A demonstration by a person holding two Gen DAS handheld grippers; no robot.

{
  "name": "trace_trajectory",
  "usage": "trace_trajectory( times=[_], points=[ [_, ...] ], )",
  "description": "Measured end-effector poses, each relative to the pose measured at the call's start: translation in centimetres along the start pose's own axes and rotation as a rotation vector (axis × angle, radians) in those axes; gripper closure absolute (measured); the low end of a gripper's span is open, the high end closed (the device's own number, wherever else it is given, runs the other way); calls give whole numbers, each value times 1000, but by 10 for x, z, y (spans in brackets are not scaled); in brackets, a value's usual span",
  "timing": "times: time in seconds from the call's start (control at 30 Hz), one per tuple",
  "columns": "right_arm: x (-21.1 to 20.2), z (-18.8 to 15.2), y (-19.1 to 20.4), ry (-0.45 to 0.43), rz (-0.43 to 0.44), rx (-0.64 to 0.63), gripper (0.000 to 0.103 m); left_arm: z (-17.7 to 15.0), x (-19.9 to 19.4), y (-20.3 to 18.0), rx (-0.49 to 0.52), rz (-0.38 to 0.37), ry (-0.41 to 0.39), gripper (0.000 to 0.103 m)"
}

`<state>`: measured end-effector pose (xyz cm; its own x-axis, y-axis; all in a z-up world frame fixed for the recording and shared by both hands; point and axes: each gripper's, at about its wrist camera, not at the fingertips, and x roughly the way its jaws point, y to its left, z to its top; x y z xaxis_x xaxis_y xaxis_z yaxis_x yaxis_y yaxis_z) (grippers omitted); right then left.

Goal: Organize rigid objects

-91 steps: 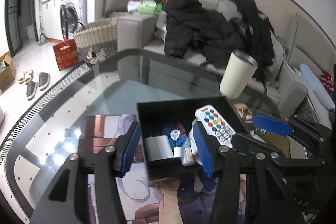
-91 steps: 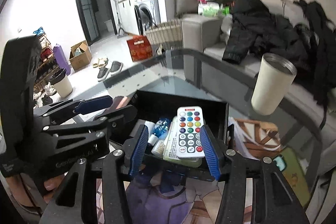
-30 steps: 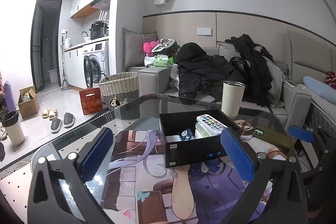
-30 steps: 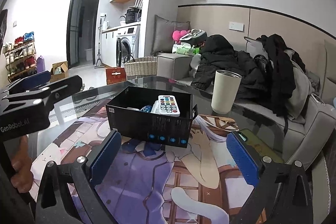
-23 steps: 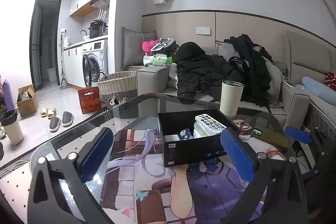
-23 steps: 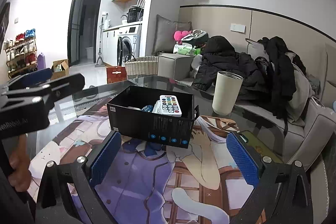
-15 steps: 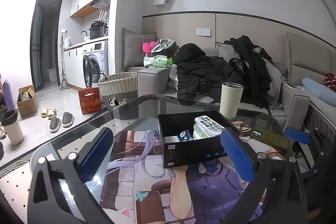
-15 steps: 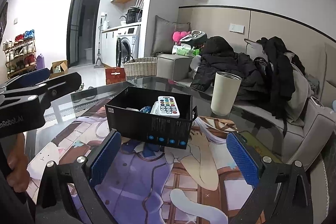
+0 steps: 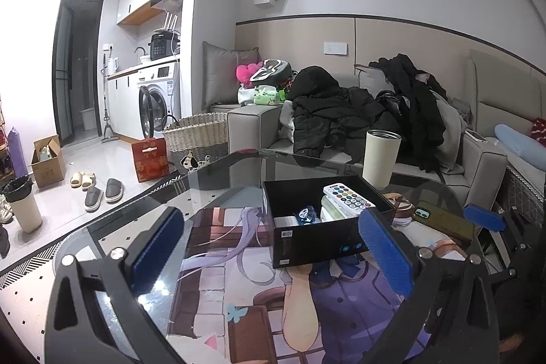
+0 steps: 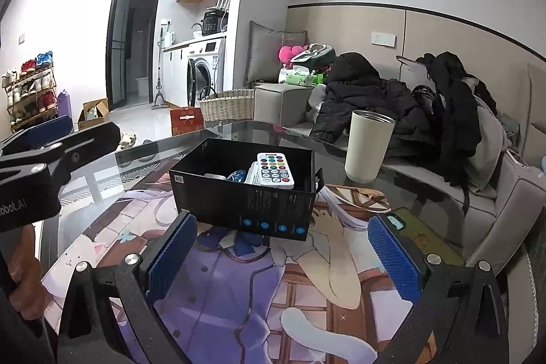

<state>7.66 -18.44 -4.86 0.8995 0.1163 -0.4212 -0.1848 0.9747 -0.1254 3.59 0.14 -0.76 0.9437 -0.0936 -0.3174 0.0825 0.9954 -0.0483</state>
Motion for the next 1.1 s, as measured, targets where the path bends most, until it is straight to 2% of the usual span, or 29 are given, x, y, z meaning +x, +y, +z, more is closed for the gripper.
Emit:
trace_trajectory(
  times=[0.33,0.47,1.1],
  points=[
    [-1,2,-6,-6,-29,28,1,-3,2,0,-1,6,4,0],
    [-3,3,-6,-11,-27,34,1,-5,9,-1,-12,5,42,0],
    [-7,1,-6,-14,-28,27,1,-5,7,-4,0,9,38,0]
  ],
)
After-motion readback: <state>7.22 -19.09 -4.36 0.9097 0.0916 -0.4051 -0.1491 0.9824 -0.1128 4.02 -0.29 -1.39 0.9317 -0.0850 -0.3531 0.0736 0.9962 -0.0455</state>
